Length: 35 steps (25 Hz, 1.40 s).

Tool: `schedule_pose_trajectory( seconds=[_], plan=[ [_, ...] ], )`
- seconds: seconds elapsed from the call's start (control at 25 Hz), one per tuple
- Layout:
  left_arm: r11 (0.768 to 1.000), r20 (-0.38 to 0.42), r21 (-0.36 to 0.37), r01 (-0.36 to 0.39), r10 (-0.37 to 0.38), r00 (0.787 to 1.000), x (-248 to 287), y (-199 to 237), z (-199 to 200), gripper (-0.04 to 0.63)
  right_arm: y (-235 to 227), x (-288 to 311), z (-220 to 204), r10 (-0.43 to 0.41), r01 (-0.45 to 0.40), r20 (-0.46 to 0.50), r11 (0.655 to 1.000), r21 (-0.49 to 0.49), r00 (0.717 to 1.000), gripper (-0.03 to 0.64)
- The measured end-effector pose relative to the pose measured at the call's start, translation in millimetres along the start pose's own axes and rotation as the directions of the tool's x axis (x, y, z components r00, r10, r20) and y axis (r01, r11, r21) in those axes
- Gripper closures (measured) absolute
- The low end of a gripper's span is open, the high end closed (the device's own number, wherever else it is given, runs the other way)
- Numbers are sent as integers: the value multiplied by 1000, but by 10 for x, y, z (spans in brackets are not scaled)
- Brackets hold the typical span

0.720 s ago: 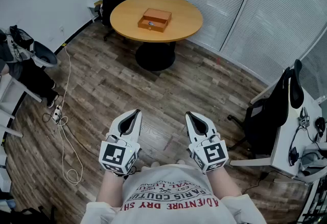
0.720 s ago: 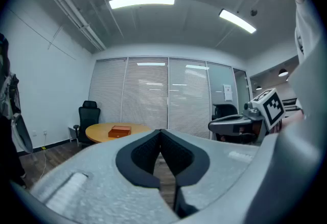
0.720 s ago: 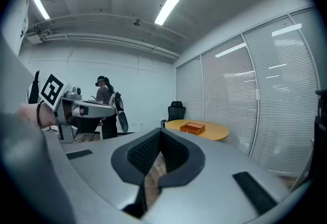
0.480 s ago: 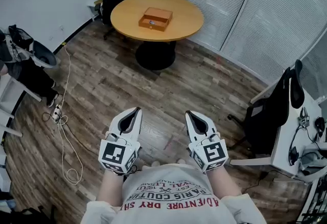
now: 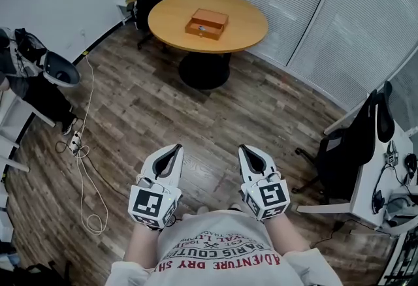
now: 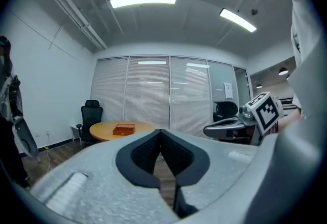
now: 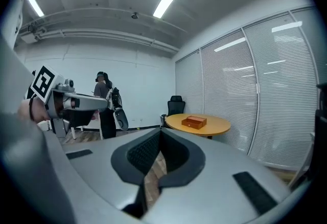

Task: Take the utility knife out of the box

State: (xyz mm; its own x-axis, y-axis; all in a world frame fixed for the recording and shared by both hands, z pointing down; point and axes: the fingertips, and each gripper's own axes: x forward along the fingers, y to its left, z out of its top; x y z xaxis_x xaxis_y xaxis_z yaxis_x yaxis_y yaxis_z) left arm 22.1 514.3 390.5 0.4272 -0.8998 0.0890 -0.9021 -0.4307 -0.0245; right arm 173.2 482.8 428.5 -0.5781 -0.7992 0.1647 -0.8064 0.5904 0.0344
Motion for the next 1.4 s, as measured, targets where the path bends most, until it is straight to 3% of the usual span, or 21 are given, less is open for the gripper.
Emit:
schedule_pose_trajectory(
  seconds=[0.32, 0.6, 0.96, 1.24, 1.4],
  plan=[
    [997, -38, -41, -66, 64, 997, 47, 370, -170, 600, -17, 333, -190, 4, -3, -71, 1000, 12, 997, 609],
    [993, -75, -32, -111, 108, 991, 567, 600, -262, 600, -399, 915, -296, 51, -45, -95, 997, 60, 994, 609],
    [982, -57, -36, -187, 185, 981, 1792, 976, -34, 600, -1452, 1933, -80, 96, -92, -104, 995, 35, 990, 609],
    [977, -19, -33, -209, 208, 978, 2710, 1133, 179, 600, -2217, 2541, 90, 122, -121, -105, 992, 17, 987, 607],
    [978, -46, -32, -206, 205, 978, 3139, 1187, 146, 601, -2579, 2827, 47, 127, -125, -129, 992, 29, 983, 607]
  ],
)
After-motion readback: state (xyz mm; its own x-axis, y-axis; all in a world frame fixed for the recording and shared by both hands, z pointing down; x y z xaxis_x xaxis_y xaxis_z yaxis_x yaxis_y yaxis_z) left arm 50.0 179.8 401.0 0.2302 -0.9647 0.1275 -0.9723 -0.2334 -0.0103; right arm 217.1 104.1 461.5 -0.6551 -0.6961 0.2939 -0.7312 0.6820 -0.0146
